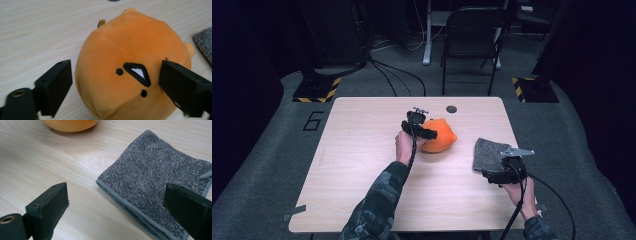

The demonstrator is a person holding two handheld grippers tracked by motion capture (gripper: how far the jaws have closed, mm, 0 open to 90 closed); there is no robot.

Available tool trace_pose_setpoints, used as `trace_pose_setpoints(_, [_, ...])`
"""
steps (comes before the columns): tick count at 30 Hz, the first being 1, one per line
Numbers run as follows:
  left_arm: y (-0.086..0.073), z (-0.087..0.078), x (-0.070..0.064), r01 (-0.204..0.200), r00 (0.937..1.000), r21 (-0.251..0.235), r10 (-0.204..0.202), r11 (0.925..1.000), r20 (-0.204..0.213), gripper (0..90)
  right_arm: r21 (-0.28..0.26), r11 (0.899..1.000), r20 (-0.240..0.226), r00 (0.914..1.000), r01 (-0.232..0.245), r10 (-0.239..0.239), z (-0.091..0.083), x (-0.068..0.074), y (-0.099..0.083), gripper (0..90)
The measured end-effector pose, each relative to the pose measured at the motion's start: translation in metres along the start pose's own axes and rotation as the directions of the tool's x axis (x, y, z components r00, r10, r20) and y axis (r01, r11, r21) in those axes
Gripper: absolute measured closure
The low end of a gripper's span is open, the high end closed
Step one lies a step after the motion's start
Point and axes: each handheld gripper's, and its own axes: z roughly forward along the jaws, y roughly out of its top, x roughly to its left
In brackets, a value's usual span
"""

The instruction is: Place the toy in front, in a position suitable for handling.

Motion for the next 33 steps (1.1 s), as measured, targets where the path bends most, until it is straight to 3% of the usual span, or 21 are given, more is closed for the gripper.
trace_pose_setpoints(2, [-0.004, 0.006, -0.004, 0.008, 0.9997, 0.025, -0.009, 0.9997, 0.021, 18.6, 0.009, 1.0, 0.002, 0.9999, -0.011, 0.011, 0.0, 0.002, 0.0, 5.7])
trace_pose_setpoints(5, [-0.006, 0.008, -0.003, 0.005, 0.9999, 0.046, -0.005, 0.9989, 0.01, 27.4, 0.011, 1.0, 0.005, 1.0, 0.002, -0.002, 0.0, 0.001, -0.002, 6.0])
trace_pose_setpoints(10, [-0.013, 0.009, -0.001, 0.03, 0.9994, 0.034, -0.03, 0.999, 0.015, 43.1, 0.015, 1.0, 0.005, 1.0, 0.001, -0.001, 0.0, 0.001, -0.003, 6.4])
trace_pose_setpoints(15, [-0.019, 0.01, -0.002, 0.007, 1.0, 0.018, -0.007, 0.9998, 0.005, 63.3, 0.016, 1.0, 0.006, 1.0, -0.003, 0.003, -0.001, 0.001, -0.003, 7.1])
trace_pose_setpoints(17, [-0.02, 0.009, -0.003, 0.001, 1.0, 0.008, -0.001, 1.0, 0.006, 67.3, 0.024, 1.0, 0.001, 1.0, -0.005, 0.005, -0.001, 0.001, -0.003, 7.1])
trace_pose_setpoints(19, [-0.023, 0.007, -0.003, -0.019, 0.9998, -0.015, 0.019, 0.9997, 0.006, 69.9, 0.016, 1.0, 0.004, 1.0, -0.005, 0.005, -0.001, 0.0, -0.003, 7.2])
trace_pose_setpoints(25, [-0.028, 0.0, 0.0, -0.011, 0.999, -0.085, 0.015, 0.9963, 0.042, 72.9, 0.016, 1.0, 0.007, 1.0, -0.002, 0.001, -0.001, 0.0, -0.004, 7.4])
trace_pose_setpoints(26, [-0.028, -0.003, 0.001, 0.004, 0.9979, -0.11, 0.003, 0.9939, 0.065, 72.9, 0.012, 1.0, 0.011, 0.9999, 0.005, -0.005, -0.001, -0.001, -0.005, 7.4])
trace_pose_setpoints(30, [-0.028, -0.01, 0.003, -0.008, 0.9965, -0.128, 0.019, 0.9917, 0.082, 73.4, 0.005, 1.0, 0.004, 1.0, -0.002, 0.002, -0.002, -0.003, -0.005, 7.2])
trace_pose_setpoints(33, [-0.026, -0.02, 0.008, -0.044, 0.9933, -0.127, 0.057, 0.9909, 0.1, 73.4, 0.006, 1.0, 0.006, 0.9999, -0.013, 0.013, -0.003, -0.004, -0.006, 7.2])
